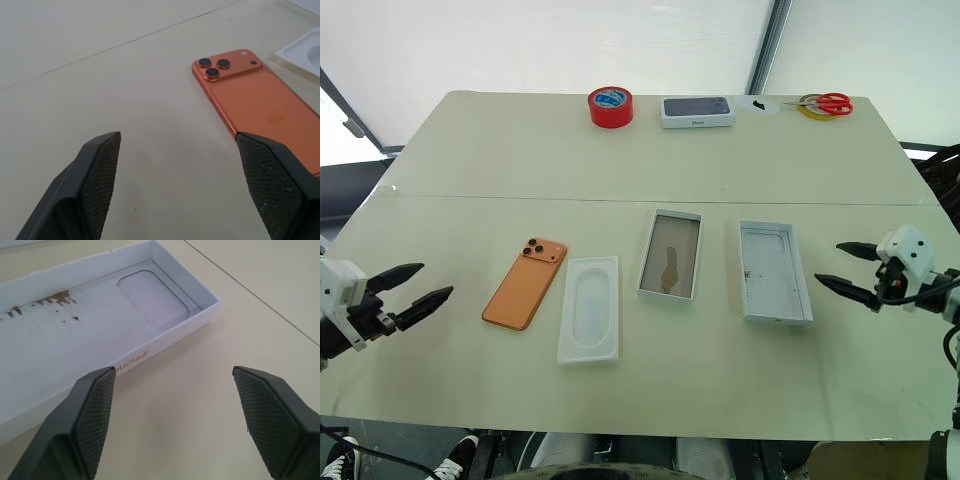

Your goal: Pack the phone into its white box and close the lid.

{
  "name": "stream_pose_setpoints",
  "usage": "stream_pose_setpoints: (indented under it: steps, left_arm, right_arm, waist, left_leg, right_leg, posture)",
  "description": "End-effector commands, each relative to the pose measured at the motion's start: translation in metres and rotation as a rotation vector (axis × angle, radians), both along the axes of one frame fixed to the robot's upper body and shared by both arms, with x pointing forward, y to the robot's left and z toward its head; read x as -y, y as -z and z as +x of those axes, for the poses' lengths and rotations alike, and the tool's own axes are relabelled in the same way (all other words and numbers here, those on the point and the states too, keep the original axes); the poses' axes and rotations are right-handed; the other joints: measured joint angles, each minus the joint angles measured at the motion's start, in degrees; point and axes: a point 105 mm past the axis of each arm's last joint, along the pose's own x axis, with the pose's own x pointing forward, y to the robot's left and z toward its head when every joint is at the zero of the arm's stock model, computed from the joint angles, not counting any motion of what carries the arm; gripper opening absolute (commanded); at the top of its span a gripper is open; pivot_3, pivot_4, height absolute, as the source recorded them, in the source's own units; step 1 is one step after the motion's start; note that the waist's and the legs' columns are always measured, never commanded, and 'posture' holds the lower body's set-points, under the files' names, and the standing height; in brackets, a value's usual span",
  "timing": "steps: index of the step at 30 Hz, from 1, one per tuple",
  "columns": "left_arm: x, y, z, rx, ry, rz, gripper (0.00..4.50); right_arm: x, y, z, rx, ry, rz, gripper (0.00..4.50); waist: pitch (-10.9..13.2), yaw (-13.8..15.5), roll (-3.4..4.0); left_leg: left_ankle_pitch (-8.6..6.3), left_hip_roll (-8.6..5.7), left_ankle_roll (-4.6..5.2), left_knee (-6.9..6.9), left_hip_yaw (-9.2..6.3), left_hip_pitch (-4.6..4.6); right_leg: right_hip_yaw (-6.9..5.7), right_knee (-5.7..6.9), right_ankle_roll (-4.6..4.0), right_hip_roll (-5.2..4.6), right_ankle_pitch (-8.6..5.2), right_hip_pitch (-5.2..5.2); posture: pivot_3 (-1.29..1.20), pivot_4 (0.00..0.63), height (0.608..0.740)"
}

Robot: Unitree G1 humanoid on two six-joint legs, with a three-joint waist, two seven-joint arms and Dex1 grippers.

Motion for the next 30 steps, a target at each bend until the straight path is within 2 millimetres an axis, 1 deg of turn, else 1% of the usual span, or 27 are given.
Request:
stream_pose_setpoints:
  steps: [1,5,7,10,11,12,14,15,16,18,19,20,22,26,30]
  left_arm:
    - [0.001,-0.016,0.004,0.072,0.008,0.025,3.84]
    - [0.006,-0.014,0.014,0.024,-0.033,0.036,3.84]
    - [0.013,-0.013,0.016,-0.003,-0.032,0.026,3.84]
    - [0.025,-0.010,0.018,-0.068,-0.058,-0.005,3.84]
    - [0.030,-0.009,0.018,-0.083,-0.047,-0.012,3.84]
    - [0.043,-0.008,0.015,-0.146,0.000,-0.074,3.84]
    - [0.062,-0.007,0.011,-0.223,0.060,-0.144,3.84]
    - [0.076,-0.010,0.010,-0.260,0.102,-0.228,3.84]
    - [0.091,-0.014,0.007,-0.317,0.137,-0.364,3.84]
    - [0.119,-0.016,-0.003,-0.398,0.229,-0.441,3.84]
    - [0.127,-0.011,-0.008,-0.468,0.240,-0.468,3.84]
    - [0.133,-0.004,-0.012,-0.532,0.239,-0.469,3.84]
    - [0.141,0.009,-0.015,-0.602,0.216,-0.442,3.84]
    - [0.152,0.026,-0.013,-0.671,0.163,-0.428,3.84]
    - [0.167,0.025,-0.004,-0.677,0.149,-0.520,3.84]
  right_arm:
    - [-0.006,-0.011,0.005,0.055,-0.017,-0.019,3.91]
    - [-0.013,-0.019,0.011,0.088,-0.037,-0.032,3.91]
    - [-0.019,-0.023,0.014,0.102,-0.056,-0.030,3.91]
    - [-0.035,-0.030,0.019,0.128,-0.113,-0.040,3.91]
    - [-0.040,-0.032,0.020,0.135,-0.130,-0.038,3.91]
    - [-0.048,-0.034,0.021,0.142,-0.158,-0.038,3.91]
    - [-0.062,-0.036,0.021,0.143,-0.204,-0.032,3.91]
    - [-0.070,-0.037,0.021,0.145,-0.232,-0.031,3.91]
    - [-0.080,-0.038,0.021,0.148,-0.264,-0.023,3.91]
    - [-0.095,-0.039,0.021,0.149,-0.315,-0.024,3.91]
    - [-0.100,-0.040,0.020,0.154,-0.333,-0.040,3.91]
    - [-0.105,-0.041,0.019,0.147,-0.353,-0.031,3.91]
    - [-0.113,-0.044,0.017,0.139,-0.387,-0.014,3.91]
    - [-0.128,-0.045,0.011,0.118,-0.458,-0.022,3.91]
    - [-0.133,-0.043,0.008,0.103,-0.492,-0.032,3.91]
  waist:
    - [0.00,0.06,0.00]
    - [0.00,0.07,0.00]
    - [0.00,0.00,0.00]
    - [0.00,-0.03,0.00]
    - [0.00,-0.01,0.00]
    - [0.01,0.01,-0.01]
    - [0.01,0.07,-0.01]
    - [0.01,0.13,-0.01]
    - [0.01,0.26,-0.01]
    - [0.01,0.30,-0.02]
    - [0.01,0.24,-0.02]
    - [0.01,0.18,-0.02]
    - [0.01,0.15,-0.01]
    - [0.01,0.22,-0.02]
    - [0.02,0.53,-0.03]
  left_leg:
    - [0.00,0.00,0.00,0.00,0.00,0.00]
    - [0.00,-0.01,0.00,0.01,0.00,0.00]
    - [0.00,0.00,0.00,0.00,0.00,0.00]
    - [0.00,-0.01,0.01,0.01,0.00,-0.01]
    - [0.00,0.00,0.01,0.01,0.00,-0.01]
    - [0.00,0.00,0.00,0.00,0.00,0.00]
    - [0.00,0.00,0.01,0.01,-0.02,-0.01]
    - [0.00,0.00,0.01,0.02,-0.01,-0.02]
    - [0.00,0.00,0.01,0.03,-0.02,-0.02]
    - [0.00,0.00,0.00,0.09,-0.08,-0.02]
    - [0.00,0.00,0.01,0.09,-0.09,-0.02]
    - [0.00,0.00,0.01,0.10,-0.09,-0.02]
    - [0.00,-0.01,0.00,0.08,-0.09,-0.01]
    - [0.02,0.00,0.00,0.10,-0.09,0.00]
    - [0.01,-0.01,0.00,0.21,-0.14,0.00]
  right_leg:
    - [0.00,0.00,0.00,0.00,0.00,0.00]
    - [0.00,0.00,0.01,0.00,0.00,0.01]
    - [0.00,0.01,0.01,0.00,0.01,0.01]
    - [0.00,0.02,0.01,0.01,0.01,0.01]
    - [0.00,0.02,0.02,0.01,0.01,0.01]
    - [0.00,0.03,0.02,0.02,0.01,0.01]
    - [0.00,0.04,0.02,0.03,0.01,0.01]
    - [0.00,0.04,0.02,0.03,0.01,0.01]
    - [0.00,0.04,0.02,0.03,0.01,0.03]
    - [-0.02,0.06,0.02,0.02,0.01,0.05]
    - [-0.02,0.06,0.02,0.02,0.01,0.06]
    - [-0.02,0.05,0.03,0.02,0.01,0.07]
    - [-0.02,0.05,0.03,0.03,0.01,0.07]
    - [-0.02,0.06,0.02,0.08,0.01,0.09]
    - [-0.04,0.05,0.02,0.08,0.01,0.16]
  posture:
    - [0.00,0.150,0.740]
    - [0.00,0.150,0.740]
    - [0.00,0.150,0.740]
    - [0.00,0.150,0.740]
    - [0.00,0.150,0.740]
    - [0.00,0.150,0.740]
    - [0.00,0.150,0.740]
    - [0.00,0.150,0.740]
    - [0.00,0.150,0.740]
    - [0.00,0.150,0.740]
    - [0.00,0.150,0.740]
    - [0.00,0.150,0.740]
    - [0.00,0.150,0.740]
    - [0.00,0.150,0.740]
    - [0.00,0.150,0.740]
